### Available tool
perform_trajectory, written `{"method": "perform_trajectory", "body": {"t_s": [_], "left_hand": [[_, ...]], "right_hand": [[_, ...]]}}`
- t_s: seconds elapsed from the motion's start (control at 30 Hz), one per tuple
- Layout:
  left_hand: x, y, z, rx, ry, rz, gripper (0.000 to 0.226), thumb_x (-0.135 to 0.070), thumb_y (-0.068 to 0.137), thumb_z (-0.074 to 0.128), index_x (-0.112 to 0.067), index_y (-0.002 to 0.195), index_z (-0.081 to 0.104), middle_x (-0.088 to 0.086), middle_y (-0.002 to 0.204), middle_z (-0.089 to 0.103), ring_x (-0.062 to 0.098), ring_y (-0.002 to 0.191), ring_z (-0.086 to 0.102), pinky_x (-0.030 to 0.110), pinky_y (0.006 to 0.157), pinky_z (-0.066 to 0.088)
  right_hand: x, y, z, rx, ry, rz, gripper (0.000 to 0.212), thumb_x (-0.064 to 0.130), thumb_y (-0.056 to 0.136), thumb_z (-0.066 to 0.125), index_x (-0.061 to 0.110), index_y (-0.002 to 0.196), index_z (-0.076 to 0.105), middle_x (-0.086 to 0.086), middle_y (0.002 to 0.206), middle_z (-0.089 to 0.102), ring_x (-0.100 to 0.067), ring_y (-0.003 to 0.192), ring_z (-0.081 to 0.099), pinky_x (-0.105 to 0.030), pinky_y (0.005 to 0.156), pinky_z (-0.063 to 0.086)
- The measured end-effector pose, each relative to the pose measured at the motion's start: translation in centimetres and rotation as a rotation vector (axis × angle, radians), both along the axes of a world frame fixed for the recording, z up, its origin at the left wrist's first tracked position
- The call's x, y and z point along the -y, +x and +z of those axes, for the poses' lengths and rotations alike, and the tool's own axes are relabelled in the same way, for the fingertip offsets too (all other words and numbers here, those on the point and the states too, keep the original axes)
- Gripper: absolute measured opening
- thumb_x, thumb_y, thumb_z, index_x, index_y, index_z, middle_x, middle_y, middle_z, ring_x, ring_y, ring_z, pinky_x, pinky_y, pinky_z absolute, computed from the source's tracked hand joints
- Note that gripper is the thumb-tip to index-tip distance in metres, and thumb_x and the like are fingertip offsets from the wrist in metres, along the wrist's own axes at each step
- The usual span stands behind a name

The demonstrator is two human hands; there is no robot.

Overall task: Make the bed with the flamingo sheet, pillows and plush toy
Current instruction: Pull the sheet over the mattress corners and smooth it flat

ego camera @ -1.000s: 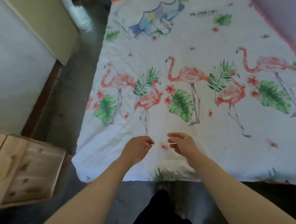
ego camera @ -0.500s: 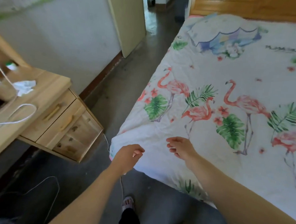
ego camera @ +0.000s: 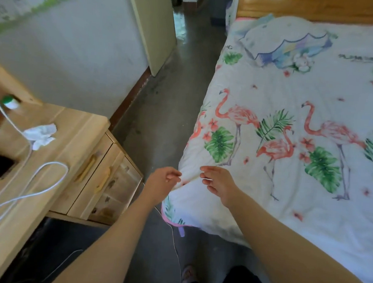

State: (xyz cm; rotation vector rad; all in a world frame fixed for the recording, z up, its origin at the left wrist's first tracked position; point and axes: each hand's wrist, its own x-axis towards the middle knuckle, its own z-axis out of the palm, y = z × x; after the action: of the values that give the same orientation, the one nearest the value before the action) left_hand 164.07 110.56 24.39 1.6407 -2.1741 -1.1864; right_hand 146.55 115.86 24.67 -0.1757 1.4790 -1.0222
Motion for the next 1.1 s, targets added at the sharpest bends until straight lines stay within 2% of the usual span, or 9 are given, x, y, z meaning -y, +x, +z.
{"method": "perform_trajectory", "body": {"t_s": [0.13,0.23,0.37,0.5,0.67,0.73,0.83,1.03,1.1], "left_hand": [[3.8,0.5,-0.7,-0.07,0.049,0.027,0.013,-0.017,0.091,0.058,-0.028,0.092,0.065,-0.013,0.087,0.068,0.007,0.085,0.064,0.024,0.083,0.051],[6.2,0.2,-1.0,-0.091,0.064,0.027,0.012,-0.017,0.091,0.058,-0.026,0.094,0.066,-0.009,0.09,0.069,0.005,0.083,0.064,0.015,0.073,0.047],[10.1,0.1,-1.6,-0.103,0.081,0.046,0.013,-0.017,0.091,0.058,-0.026,0.091,0.066,-0.006,0.091,0.072,0.01,0.083,0.067,0.025,0.081,0.051],[15.0,-0.6,-1.7,-0.075,0.106,0.023,0.018,-0.011,0.091,0.057,-0.027,0.085,0.063,-0.006,0.084,0.07,0.017,0.084,0.068,0.032,0.085,0.052],[22.4,-5.4,-1.4,-0.094,0.083,-0.01,0.013,-0.007,0.087,0.062,-0.02,0.087,0.066,0.005,0.091,0.073,0.019,0.082,0.066,0.031,0.085,0.05],[23.9,-7.0,-1.3,-0.104,0.084,-0.021,0.013,-0.008,0.085,0.064,-0.021,0.084,0.067,0.003,0.087,0.072,0.02,0.082,0.066,0.033,0.085,0.051],[25.8,-9.8,-1.4,-0.084,0.069,-0.075,0.008,-0.013,0.085,0.066,-0.017,0.09,0.07,0.003,0.089,0.072,0.02,0.085,0.067,0.034,0.086,0.052],[29.5,-14.8,-1.5,-0.033,0.084,-0.225,0.013,-0.009,0.086,0.062,-0.013,0.095,0.07,0.001,0.09,0.071,0.012,0.082,0.064,0.021,0.078,0.047],[30.7,-16.1,-1.9,-0.022,0.116,-0.267,0.017,-0.009,0.087,0.061,-0.013,0.101,0.069,0.003,0.096,0.071,0.014,0.087,0.066,0.026,0.084,0.05]], "right_hand": [[3.4,1.5,-0.3,-0.029,0.062,0.02,0.022,0.009,0.096,0.045,0.016,0.082,0.061,-0.003,0.073,0.054,-0.012,0.056,0.041,-0.019,0.049,0.027],[6.1,1.5,-0.8,-0.107,0.087,0.038,0.009,0.016,0.092,0.054,0.015,0.091,0.063,-0.001,0.073,0.058,-0.011,0.056,0.045,-0.019,0.051,0.029],[10.2,0.8,-2.4,-0.194,0.068,0.074,0.009,0.02,0.087,0.061,0.014,0.091,0.067,0.0,0.074,0.063,-0.009,0.056,0.05,-0.017,0.048,0.032],[13.7,-0.5,-2.9,-0.178,0.069,0.07,0.01,0.018,0.09,0.057,0.015,0.089,0.067,-0.001,0.076,0.062,-0.01,0.059,0.051,-0.017,0.05,0.033],[19.0,-4.5,-3.2,-0.26,0.027,0.063,0.015,0.017,0.093,0.053,0.016,0.09,0.067,-0.001,0.076,0.063,-0.01,0.059,0.052,-0.014,0.046,0.034],[20.3,-5.5,-3.1,-0.28,0.017,0.043,0.016,0.019,0.094,0.051,0.016,0.089,0.067,-0.001,0.077,0.063,-0.01,0.06,0.052,-0.013,0.043,0.034],[22.0,-7.2,-3.3,-0.278,0.006,0.02,0.019,0.019,0.096,0.05,0.017,0.085,0.066,-0.001,0.076,0.063,-0.01,0.06,0.052,-0.012,0.041,0.034],[24.4,-10.0,-4.0,-0.199,0.024,-0.109,0.02,0.016,0.096,0.05,0.013,0.085,0.065,-0.003,0.074,0.061,-0.012,0.059,0.05,-0.009,0.035,0.032],[25.2,-10.9,-4.1,-0.17,0.026,-0.174,0.019,0.012,0.096,0.049,0.008,0.087,0.064,-0.004,0.073,0.06,-0.009,0.055,0.051,-0.009,0.035,0.033]]}}
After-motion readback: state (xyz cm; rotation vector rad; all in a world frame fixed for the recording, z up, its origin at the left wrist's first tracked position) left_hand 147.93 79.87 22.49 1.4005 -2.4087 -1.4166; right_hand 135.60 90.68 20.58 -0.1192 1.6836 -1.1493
